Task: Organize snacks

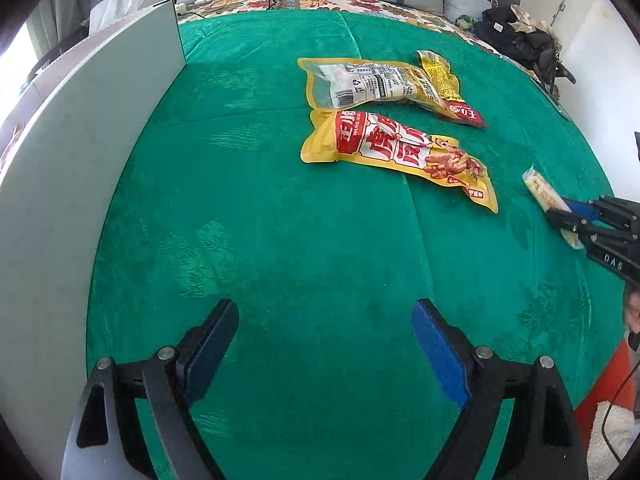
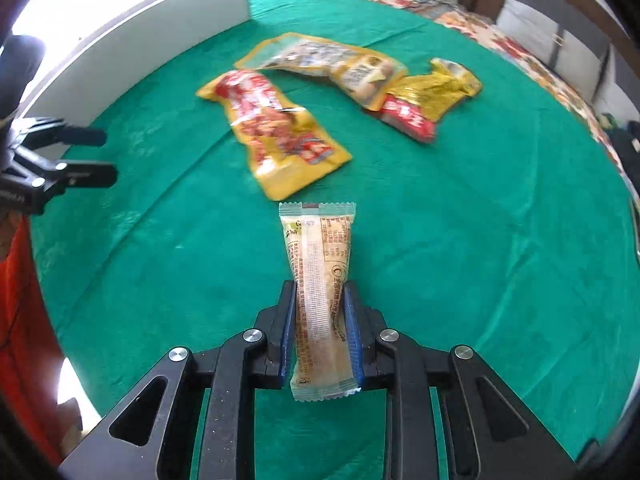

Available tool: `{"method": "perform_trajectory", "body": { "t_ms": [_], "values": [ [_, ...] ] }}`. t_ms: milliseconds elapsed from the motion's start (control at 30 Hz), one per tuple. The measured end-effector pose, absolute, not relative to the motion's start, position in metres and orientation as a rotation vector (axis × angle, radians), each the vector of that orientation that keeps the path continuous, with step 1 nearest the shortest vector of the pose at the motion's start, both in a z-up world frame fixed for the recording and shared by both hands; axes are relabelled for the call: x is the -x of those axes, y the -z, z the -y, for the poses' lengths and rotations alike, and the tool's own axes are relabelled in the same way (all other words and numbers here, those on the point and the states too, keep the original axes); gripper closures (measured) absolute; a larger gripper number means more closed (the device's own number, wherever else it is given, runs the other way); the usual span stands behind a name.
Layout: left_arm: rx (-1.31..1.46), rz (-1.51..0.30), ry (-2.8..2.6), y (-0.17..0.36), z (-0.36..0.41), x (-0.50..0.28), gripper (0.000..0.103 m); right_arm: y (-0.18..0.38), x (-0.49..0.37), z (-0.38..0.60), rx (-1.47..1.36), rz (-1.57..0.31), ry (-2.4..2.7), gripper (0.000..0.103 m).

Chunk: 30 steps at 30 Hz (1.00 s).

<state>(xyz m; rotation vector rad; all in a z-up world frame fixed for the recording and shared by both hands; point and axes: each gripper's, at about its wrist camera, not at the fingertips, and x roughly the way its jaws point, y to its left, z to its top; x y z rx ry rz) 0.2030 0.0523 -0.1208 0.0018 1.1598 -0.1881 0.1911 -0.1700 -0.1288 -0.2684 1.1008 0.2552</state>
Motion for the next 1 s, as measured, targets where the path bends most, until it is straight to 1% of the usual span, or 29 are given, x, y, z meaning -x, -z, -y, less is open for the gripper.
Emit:
{"method": "perform_trajectory", "body": {
  "t_ms": [67, 100, 133, 167, 200, 233, 267, 333, 367, 400, 500, 567, 733, 1000],
  "values": [
    [-0.024, -1.146, 0.176, 0.127, -0.04, -0.212, 0.015, 0.126, -0.208, 0.206, 0.163, -1.082, -0.088, 0.077],
    [-0.045, -1.123, 0.156, 0.129, -0.034, -0.217, 0.012, 0.123, -0.215, 0.22, 0.118, -1.059, -0.024, 0.075],
    [-0.057, -1.1, 0.148, 0.131, -0.029, -0.221, 0.011, 0.121, -0.219, 0.229, 0.085, -1.031, 0.012, 0.069],
    [-0.071, -1.077, 0.134, 0.133, -0.024, -0.226, 0.007, 0.115, -0.221, 0.232, 0.055, -0.999, 0.032, 0.049],
    [-0.07, -1.056, 0.129, 0.134, -0.021, -0.23, 0.004, 0.113, -0.22, 0.236, 0.031, -0.968, 0.048, 0.035],
    [-0.061, -1.041, 0.124, 0.135, -0.019, -0.234, 0.003, 0.114, -0.219, 0.239, 0.011, -0.937, 0.063, 0.019],
    [-0.055, -1.028, 0.113, 0.136, -0.019, -0.239, 0.0, 0.116, -0.218, 0.239, -0.006, -0.916, 0.082, 0.02],
    [-0.045, -0.999, 0.103, 0.137, -0.02, -0.244, 0.0, 0.121, -0.219, 0.242, -0.045, -0.926, 0.103, 0.02],
    [-0.043, -0.988, 0.104, 0.137, -0.021, -0.245, 0.0, 0.128, -0.221, 0.243, -0.061, -0.95, 0.11, 0.019],
    [-0.043, -0.98, 0.104, 0.137, -0.021, -0.245, 0.0, 0.127, -0.218, 0.243, -0.035, -0.91, 0.119, 0.019],
    [-0.044, -0.953, 0.103, 0.138, -0.023, -0.244, 0.0, 0.127, -0.218, 0.248, -0.038, -0.909, 0.121, 0.015],
    [-0.044, -0.953, 0.102, 0.138, -0.023, -0.245, 0.0, 0.127, -0.218, 0.25, -0.042, -0.912, 0.124, 0.013],
    [-0.044, -0.953, 0.103, 0.138, -0.023, -0.245, 0.0, 0.128, -0.219, 0.253, -0.039, -0.916, 0.136, 0.01],
    [-0.043, -0.953, 0.103, 0.138, -0.024, -0.246, 0.0, 0.128, -0.219, 0.253, -0.04, -0.916, 0.136, 0.01]
  ]
}}
